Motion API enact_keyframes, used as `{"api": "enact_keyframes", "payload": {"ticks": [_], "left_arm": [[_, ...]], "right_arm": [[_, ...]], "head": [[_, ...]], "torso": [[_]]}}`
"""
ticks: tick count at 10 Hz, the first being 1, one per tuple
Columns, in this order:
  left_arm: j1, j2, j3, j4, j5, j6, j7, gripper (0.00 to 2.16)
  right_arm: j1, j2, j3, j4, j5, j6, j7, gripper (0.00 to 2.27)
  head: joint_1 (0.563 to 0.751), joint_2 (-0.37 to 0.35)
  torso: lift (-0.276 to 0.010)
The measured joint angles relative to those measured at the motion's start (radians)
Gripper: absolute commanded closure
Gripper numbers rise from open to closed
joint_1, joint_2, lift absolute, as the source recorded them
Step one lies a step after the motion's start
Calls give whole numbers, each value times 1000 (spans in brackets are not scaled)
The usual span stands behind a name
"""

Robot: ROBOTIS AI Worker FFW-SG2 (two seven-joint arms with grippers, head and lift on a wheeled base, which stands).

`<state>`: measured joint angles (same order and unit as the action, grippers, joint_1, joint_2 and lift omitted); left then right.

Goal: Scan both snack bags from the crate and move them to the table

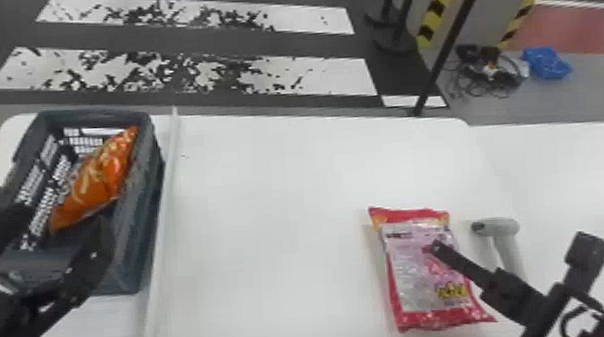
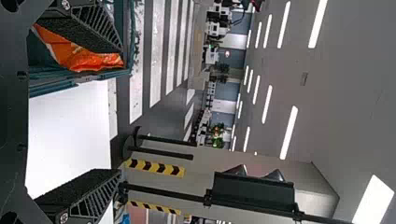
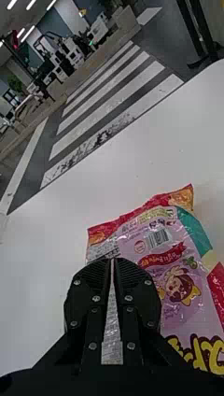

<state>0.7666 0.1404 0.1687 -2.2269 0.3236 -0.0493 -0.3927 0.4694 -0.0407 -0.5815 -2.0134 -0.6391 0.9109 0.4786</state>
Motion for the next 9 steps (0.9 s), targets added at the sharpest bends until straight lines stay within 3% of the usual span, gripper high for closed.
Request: {"api": "enact_keyframes", "payload": {"ticks": [2,4,6,9], "left_arm": [[-5,5,0,1,0,-9,1,80],[-12,18,1,19,0,-19,5,80],[-17,31,10,38,1,-25,4,80],[-8,36,42,49,1,-25,-6,80]], "right_arm": [[35,1,-119,-84,-20,53,99,103],[41,-10,-194,-80,110,4,156,83],[45,-70,-189,22,207,-153,161,83],[17,-185,-116,236,274,-381,203,93]], "head": [[695,-198],[695,-296],[695,-350],[695,-350]], "torso": [[-87],[-87],[-87],[-87]]}}
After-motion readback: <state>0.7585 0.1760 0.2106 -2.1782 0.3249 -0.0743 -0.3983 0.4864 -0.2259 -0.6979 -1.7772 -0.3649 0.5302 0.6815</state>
